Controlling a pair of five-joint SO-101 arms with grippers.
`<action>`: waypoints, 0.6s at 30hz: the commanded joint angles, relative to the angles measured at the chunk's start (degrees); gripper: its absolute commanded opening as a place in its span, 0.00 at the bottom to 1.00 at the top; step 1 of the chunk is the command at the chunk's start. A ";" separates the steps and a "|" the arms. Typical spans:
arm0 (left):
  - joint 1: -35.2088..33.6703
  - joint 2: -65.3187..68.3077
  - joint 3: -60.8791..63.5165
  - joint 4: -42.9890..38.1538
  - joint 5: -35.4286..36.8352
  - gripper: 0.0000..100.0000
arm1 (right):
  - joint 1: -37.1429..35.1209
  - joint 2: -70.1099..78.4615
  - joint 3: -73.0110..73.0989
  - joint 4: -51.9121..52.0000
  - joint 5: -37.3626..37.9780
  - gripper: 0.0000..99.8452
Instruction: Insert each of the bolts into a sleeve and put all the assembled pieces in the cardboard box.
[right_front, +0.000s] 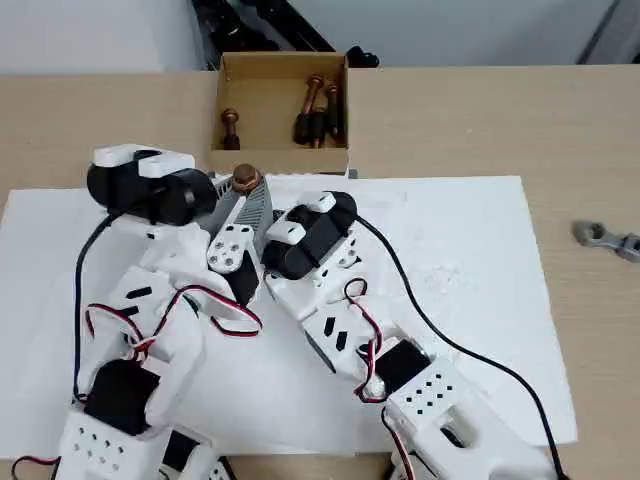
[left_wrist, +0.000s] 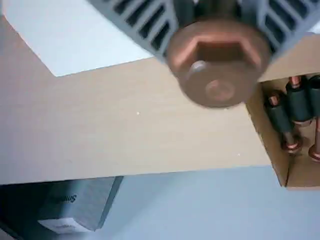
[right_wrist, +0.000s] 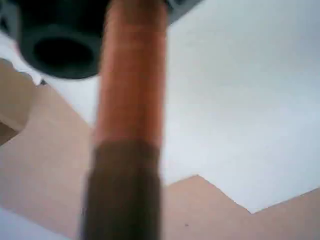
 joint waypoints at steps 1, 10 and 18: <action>-0.18 -0.35 -0.75 -2.02 0.00 0.00 | -0.31 -1.98 -0.44 0.04 0.62 0.01; -0.26 -0.26 -1.54 -2.02 -1.58 0.00 | -0.31 -1.98 -0.44 0.04 0.70 0.01; -0.26 -0.09 -0.22 -5.27 -1.67 0.00 | -0.31 -1.98 -0.44 0.04 0.70 0.01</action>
